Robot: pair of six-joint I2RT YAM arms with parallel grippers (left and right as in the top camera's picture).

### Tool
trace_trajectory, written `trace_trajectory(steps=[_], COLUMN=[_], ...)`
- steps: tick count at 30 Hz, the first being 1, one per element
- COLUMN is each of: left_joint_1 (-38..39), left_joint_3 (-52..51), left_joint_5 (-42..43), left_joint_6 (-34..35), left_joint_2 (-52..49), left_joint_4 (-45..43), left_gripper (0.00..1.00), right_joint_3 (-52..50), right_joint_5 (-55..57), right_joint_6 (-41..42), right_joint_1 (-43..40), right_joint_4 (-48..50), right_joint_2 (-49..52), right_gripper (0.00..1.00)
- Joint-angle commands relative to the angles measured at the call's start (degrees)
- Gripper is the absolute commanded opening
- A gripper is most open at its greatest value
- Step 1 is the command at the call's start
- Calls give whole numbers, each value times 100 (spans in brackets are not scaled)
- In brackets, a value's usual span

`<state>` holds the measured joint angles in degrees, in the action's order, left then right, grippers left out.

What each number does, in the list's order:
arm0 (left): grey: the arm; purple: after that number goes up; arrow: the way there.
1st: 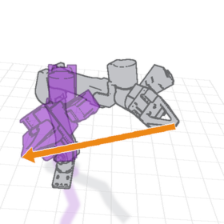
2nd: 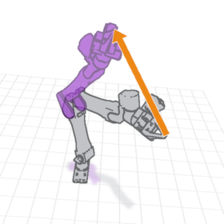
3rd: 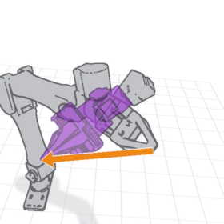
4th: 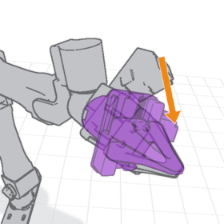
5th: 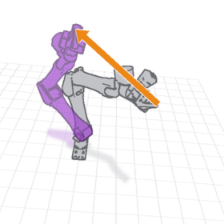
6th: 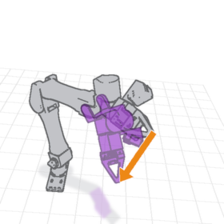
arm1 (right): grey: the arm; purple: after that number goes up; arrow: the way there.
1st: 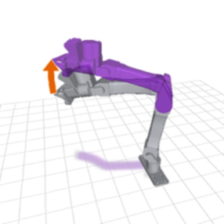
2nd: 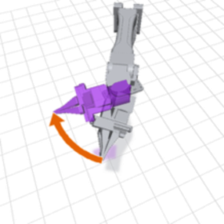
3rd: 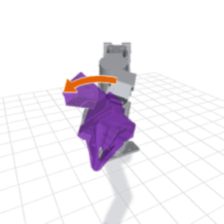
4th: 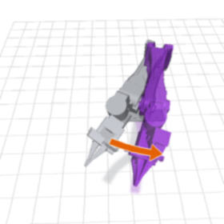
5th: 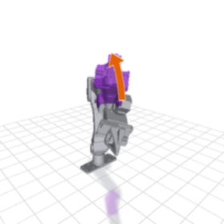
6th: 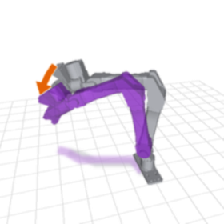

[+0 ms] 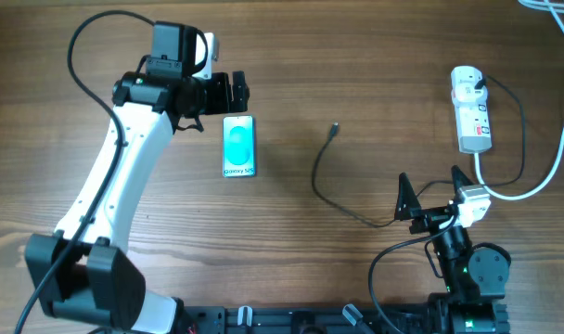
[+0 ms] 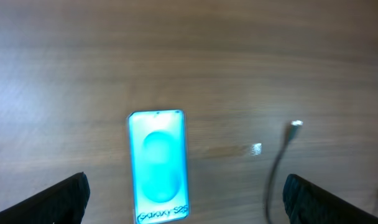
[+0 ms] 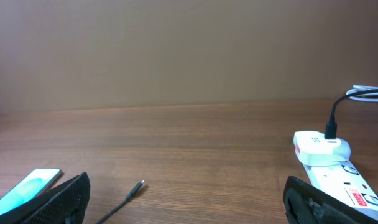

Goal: Plug charger to phone and switch on socket
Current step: 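Move the left gripper forward over the light-blue phone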

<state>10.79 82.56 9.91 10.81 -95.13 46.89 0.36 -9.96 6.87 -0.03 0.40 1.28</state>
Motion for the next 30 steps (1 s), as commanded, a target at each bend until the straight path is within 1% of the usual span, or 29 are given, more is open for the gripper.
trace_trajectory(steps=[1, 2, 4, 6, 13, 21, 24, 28, 30], left_joint_1=[9, 9, 9, 9, 87, 376, 411, 446, 479], left_joint_3=[68, 68, 68, 68, 52, 15, 15, 15, 15], left_joint_5=[-960, -984, -984, -981, -955, -957, -957, -933, -933], left_joint_6=[778, 774, 776, 903, 942, 938, 890, 498, 411], left_joint_2=[-568, -758, -973, -1158, -1543, -1969, -2057, -2256, -2302], left_joint_4=[459, 553, 586, 588, 573, 212, 142, 111, 96], left_gripper=[95, 91, 89, 91, 91, 94, 94, 94, 94], right_joint_3=[-7, -7, -7, -7, -7, -7, -7, -7, -7], right_joint_5=[116, 116, 116, 116, 116, 116, 116, 116, 116], right_joint_6=[76, 76, 79, 79, 79, 79, 76, 81, 79], right_joint_1=[24, 24, 24, 24, 24, 24, 24, 24, 24], right_joint_4=[20, 20, 20, 20, 20, 20, 20, 20, 20], right_joint_2=[-31, -33, -33, -33, -26, -22, -22, -22, -22], right_gripper=[100, 100, 100, 100, 100, 100, 100, 100, 100])
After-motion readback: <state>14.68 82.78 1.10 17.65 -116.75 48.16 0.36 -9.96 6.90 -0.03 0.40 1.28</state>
